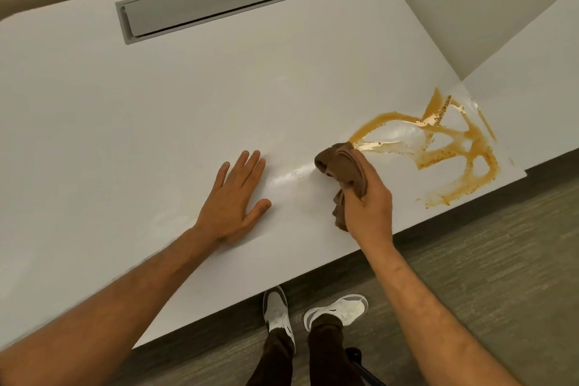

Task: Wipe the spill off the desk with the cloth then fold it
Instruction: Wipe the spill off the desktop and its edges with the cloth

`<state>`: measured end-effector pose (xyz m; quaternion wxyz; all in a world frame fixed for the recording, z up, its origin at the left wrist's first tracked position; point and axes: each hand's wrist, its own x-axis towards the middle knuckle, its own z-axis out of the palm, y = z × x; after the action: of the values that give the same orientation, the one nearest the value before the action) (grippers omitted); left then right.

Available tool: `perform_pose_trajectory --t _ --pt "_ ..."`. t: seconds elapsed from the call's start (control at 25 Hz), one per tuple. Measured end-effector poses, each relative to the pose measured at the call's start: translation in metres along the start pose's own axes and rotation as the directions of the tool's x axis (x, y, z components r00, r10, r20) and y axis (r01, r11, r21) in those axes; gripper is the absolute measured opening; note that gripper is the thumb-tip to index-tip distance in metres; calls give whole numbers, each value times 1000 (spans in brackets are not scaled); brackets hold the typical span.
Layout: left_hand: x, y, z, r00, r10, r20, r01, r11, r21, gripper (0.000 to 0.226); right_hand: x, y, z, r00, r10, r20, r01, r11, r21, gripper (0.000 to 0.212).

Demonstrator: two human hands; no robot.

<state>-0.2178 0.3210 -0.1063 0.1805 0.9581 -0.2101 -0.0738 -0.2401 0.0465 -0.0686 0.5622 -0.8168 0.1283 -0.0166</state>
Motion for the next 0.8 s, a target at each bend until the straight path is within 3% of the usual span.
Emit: perform_pose_trajectory --t 0.08,0.12,0.24,0.32,0.48,0.72,0.8 --pt "-11 -12 -6 996 -86 29 84 995 52 82 -7 -7 0 999 13 -49 -15 999 -51 59" --pt "-17 -17 -8 991 -129 44 126 990 71 83 -10 -9 4 1000 27 -2 -27 985 -173 59" --pt "-24 -23 -5 973 -218 74 210 973 100 85 -22 -2 29 989 91 115 10 739 -674 88" --pt "-24 -25 1 974 -220 54 213 970 114 86 -22 4 42 997 -8 77 65 630 -774 88" --pt "-22 -30 5 978 -199 56 191 974 123 87 12 6 70 984 -148 95 164 579 -799 78" --pt "-21 -31 6 977 -200 71 192 977 95 88 92 -19 111 942 -178 285 323 714 -621 76" --pt "-20 -31 5 976 -208 66 203 977 72 90 103 -24 119 891 -219 397 428 696 -576 73"
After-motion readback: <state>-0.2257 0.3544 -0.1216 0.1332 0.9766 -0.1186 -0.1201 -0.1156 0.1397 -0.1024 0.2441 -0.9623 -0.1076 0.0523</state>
